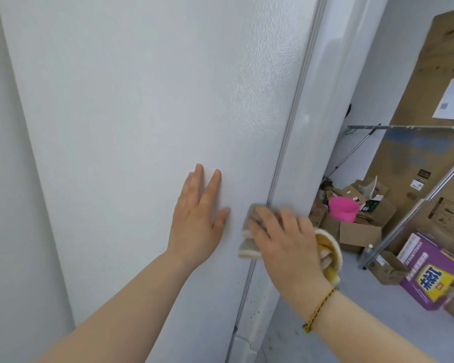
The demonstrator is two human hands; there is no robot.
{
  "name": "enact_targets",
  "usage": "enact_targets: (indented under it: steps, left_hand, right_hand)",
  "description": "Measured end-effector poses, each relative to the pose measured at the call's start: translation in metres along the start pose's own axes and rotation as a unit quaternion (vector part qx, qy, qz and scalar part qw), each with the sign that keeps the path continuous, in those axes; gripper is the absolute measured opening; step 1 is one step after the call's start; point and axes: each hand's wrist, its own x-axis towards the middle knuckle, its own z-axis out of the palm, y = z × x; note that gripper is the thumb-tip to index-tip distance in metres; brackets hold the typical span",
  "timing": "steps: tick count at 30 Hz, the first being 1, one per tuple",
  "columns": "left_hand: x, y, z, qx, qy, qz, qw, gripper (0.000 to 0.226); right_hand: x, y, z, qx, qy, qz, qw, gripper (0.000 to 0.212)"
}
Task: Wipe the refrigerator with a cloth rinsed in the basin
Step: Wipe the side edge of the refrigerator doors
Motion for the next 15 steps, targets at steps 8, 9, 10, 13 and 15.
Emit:
enact_targets:
  steps: [8, 9, 10, 13, 15]
  left_hand:
    - [-0.004, 0.009, 0.006, -0.013, -0.011, -0.039, 0.999, 0.071]
    - [-0.003, 0.010, 0.006, -0.005, -0.014, -0.046, 0.999, 0.072]
    - [-0.004, 0.011, 0.006, 0.000, -0.015, -0.051, 0.999, 0.073]
    - [-0.004, 0.012, 0.005, -0.003, -0.006, -0.041, 0.999, 0.071]
    - [-0.004, 0.012, 0.001, -0.002, -0.013, -0.035, 0.999, 0.072]
  right_hand:
    - [0.050, 0.056, -0.051, -0.046, 0.064, 0.036, 0.996, 0.028]
    - [0.056, 0.063, -0.054, -0.076, 0.044, 0.023, 0.996, 0.028]
    - [0.057, 0.064, -0.055, -0.095, 0.019, -0.001, 0.995, 0.030]
    - [0.037, 0.052, -0.042, -0.069, -0.018, -0.073, 0.995, 0.034]
    - [0.015, 0.039, -0.031, -0.057, -0.036, -0.106, 0.992, 0.034]
